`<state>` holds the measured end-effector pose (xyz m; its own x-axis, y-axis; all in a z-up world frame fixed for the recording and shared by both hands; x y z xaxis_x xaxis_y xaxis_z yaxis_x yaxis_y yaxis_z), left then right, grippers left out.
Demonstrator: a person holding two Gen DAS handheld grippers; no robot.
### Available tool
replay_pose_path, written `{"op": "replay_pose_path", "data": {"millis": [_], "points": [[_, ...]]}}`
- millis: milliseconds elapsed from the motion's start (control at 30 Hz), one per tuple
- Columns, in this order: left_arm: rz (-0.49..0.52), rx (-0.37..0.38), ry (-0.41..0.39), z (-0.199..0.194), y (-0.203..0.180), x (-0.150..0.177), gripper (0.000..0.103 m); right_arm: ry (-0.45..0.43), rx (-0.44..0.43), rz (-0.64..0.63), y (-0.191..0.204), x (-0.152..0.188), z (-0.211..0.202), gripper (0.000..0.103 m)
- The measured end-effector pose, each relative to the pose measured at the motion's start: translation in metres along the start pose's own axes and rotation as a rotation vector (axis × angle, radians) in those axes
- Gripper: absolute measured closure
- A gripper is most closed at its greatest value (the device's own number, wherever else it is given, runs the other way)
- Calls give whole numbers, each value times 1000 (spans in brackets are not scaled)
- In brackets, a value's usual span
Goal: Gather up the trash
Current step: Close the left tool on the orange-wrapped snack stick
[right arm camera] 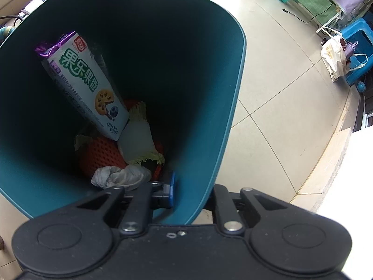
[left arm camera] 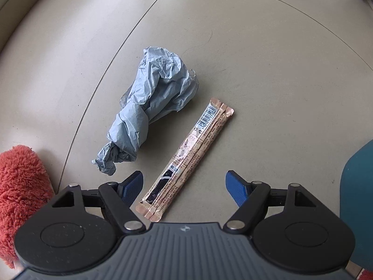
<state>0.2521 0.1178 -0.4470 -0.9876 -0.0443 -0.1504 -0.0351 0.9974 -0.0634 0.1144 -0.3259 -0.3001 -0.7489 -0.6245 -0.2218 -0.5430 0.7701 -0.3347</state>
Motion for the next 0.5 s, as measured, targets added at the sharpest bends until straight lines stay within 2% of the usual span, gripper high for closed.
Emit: {"op": "replay_pose_path", "data": {"millis": [200,233,267,300,367,433,500], "points": [[-5,15,0,9,4,0,28,1,1,2,1,-1,0,90],[4,7,4,11,4,1,31,1,1,2,1,-1,0,90],[13,5,12,14,2,3,42,1,1,2,1,-1,0,90],[17,6,19,18,0,5,48,1,2,1,1,-1,0,90],[25,-9,18,19,-1,7,48,1,3,0,1,0,1,90],[26,-13,19,21,-2,9,56,1,4,0,1,0,1,90],[25,-17,17,23,-2,8,68,1,4,-2,1,0,1,90]]}}
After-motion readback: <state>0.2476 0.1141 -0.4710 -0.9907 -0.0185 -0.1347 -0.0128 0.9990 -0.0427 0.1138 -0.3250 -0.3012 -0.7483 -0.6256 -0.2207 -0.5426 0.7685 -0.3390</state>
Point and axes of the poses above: each gripper's, at about its wrist camera, not at the fingertips, and z roughly the way its jaws point, y to its left, x to its underside, the point moved 8 cm from there along z, roughly the way its jaws point, and after that the axes turned 5 degrees about x, right-handed, at the moved point
